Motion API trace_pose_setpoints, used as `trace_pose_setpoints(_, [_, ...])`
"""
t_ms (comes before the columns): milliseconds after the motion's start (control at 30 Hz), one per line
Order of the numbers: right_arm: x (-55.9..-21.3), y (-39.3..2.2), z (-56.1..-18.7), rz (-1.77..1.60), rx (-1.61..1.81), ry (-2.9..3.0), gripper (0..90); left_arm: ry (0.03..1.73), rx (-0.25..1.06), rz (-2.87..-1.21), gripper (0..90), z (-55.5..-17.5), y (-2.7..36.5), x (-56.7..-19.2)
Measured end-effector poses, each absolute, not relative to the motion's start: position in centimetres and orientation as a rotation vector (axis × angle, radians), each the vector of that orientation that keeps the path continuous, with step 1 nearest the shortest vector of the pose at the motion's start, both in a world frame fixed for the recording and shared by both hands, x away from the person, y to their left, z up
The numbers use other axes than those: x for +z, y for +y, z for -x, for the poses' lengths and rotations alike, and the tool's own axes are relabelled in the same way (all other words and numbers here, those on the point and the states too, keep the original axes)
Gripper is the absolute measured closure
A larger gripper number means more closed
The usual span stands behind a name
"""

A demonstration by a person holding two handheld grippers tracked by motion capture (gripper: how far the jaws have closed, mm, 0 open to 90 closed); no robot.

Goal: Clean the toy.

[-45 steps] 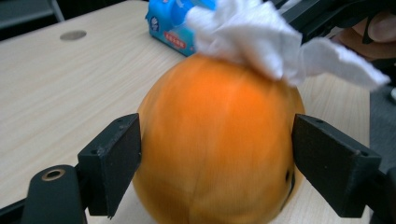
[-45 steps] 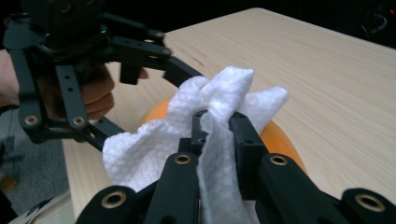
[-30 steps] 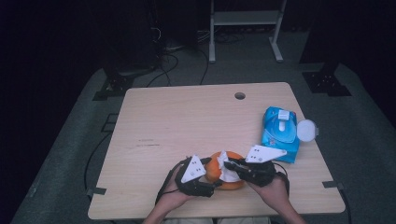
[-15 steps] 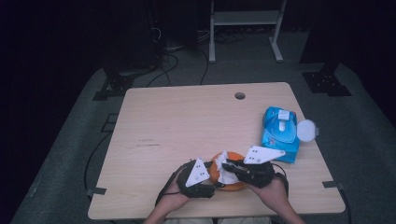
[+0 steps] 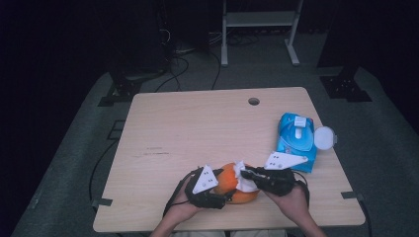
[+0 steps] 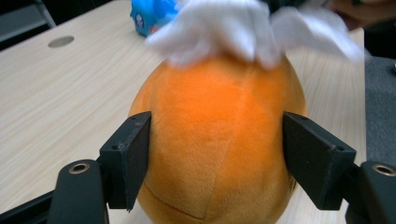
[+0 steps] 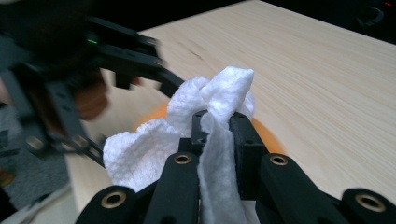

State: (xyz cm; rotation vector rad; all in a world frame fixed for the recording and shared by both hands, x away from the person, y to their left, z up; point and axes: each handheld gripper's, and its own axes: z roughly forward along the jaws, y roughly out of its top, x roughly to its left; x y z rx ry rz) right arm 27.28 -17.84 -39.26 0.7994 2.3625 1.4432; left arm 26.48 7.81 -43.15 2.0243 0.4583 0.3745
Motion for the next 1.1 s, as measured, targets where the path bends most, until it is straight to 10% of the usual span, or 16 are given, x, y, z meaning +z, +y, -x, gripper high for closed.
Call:
trace_pose_setpoints(333, [-40.1,-19.1,-27.4,-0.86,1.482,2.413,80.6,0.526,0.351,-2.032,9.3,-27.2,6.7,-43.0])
trace_pose_setpoints(600, [-39.7,-18.6,-28.0,-0.867,1.529,2.371,80.7,0.454,0.65,-1.996,33.6,-26.7,6.3,-42.3])
trace_pose_setpoints(800, [-41.0,-17.5,-28.4,-0.863,1.547,2.402,80.7,0.627,0.345,-1.928,14.2,-28.1,7.9,-42.4])
trace_pose_setpoints(1100, [-41.7,-19.9,-28.6,-0.956,1.451,2.374,80.7,0.622,0.341,-1.949,24.6,-27.8,9.2,-43.3])
